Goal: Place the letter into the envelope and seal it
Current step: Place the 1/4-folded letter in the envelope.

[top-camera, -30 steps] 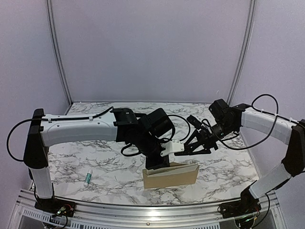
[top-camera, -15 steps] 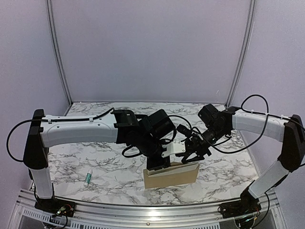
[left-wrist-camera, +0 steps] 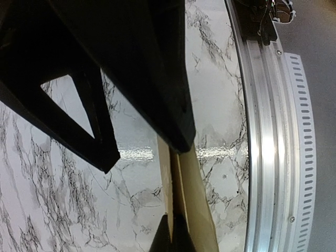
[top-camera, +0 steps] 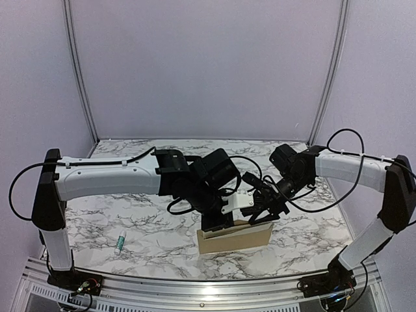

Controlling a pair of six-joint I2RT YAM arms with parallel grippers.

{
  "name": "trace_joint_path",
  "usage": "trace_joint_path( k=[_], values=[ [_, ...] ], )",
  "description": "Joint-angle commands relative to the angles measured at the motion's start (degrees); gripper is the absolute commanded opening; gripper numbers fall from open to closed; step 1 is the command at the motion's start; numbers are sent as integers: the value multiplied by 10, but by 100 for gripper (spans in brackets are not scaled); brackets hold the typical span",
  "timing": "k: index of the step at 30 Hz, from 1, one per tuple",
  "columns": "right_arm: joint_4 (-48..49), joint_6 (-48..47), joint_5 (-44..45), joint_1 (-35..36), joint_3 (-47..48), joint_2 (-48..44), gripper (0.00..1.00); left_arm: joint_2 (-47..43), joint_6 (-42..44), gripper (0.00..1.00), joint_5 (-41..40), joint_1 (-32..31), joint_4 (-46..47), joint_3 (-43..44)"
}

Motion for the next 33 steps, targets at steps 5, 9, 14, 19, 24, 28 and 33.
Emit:
trace_joint_path(
  k=[5, 9, 14, 19, 24, 28, 33],
  values=[
    [4, -5, -10, 7, 0, 5, 36, 4, -11, 0, 2, -2, 19, 23],
    [15, 11, -10, 7, 5, 4, 29, 1, -6, 0, 10, -2, 19, 22],
    [17, 20, -13, 6, 12, 12, 31, 1, -3, 0, 18, -3, 18, 19],
    [23, 27, -12, 8, 12, 14, 27, 9, -18, 0, 5, -3, 20, 32],
    [6, 8, -11, 8, 11, 19, 2, 12, -34, 0, -34, -3, 30, 35],
    [15, 8, -5, 7, -5, 2, 0, -17, -44, 15, -88, -3, 61, 1],
    [31, 10, 9, 5, -20, -22, 0, -123, -54, 52, -156, -3, 155, -112]
  ],
)
